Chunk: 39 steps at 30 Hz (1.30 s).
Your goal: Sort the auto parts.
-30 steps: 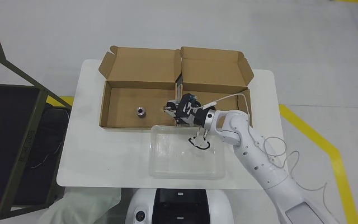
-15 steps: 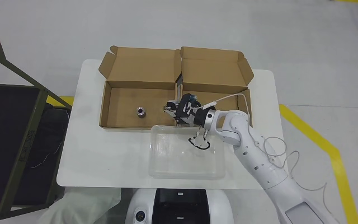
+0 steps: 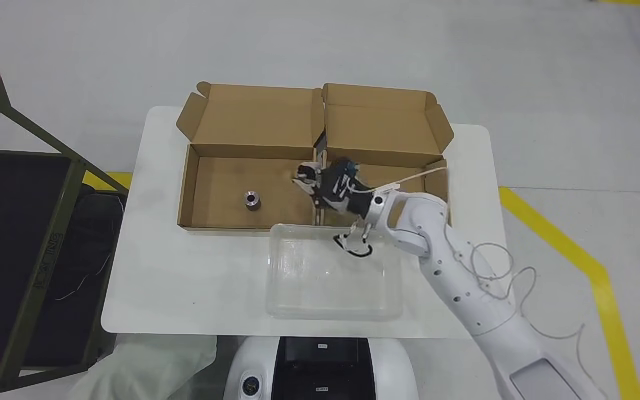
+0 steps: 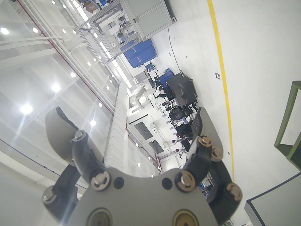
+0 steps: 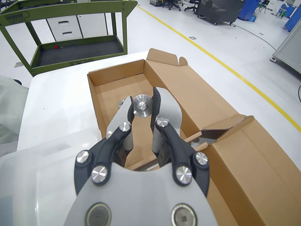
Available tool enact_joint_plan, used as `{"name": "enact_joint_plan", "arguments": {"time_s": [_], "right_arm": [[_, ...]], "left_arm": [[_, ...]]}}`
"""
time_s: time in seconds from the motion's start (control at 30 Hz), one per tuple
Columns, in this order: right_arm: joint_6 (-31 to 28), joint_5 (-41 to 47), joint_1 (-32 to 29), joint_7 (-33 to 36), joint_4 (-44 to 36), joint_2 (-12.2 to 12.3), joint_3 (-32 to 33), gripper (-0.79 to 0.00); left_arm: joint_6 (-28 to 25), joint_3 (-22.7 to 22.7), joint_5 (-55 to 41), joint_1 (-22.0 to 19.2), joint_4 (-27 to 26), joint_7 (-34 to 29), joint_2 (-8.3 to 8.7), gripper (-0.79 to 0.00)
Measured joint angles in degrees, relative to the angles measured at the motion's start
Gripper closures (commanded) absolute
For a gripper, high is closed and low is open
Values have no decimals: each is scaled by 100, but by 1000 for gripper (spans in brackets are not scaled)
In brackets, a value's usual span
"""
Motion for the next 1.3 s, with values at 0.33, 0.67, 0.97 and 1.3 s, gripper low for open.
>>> {"name": "enact_joint_plan", "arguments": {"time_s": [0.33, 0.67, 0.97, 1.3], "right_arm": [[109, -142, 338, -300, 517, -138, -316, 0], [59, -44, 925, -88, 1395, -385, -787, 0], [47, -3, 1254, 1, 1997, -602, -1131, 0], [-87, 48, 1581, 244, 2596, -881, -1532, 0]], "left_arm": [[0, 0, 0, 0, 0, 0, 0, -785], [0, 0, 0, 0, 0, 0, 0, -785], [0, 0, 0, 0, 0, 0, 0, -785], [0, 0, 0, 0, 0, 0, 0, -785]]}}
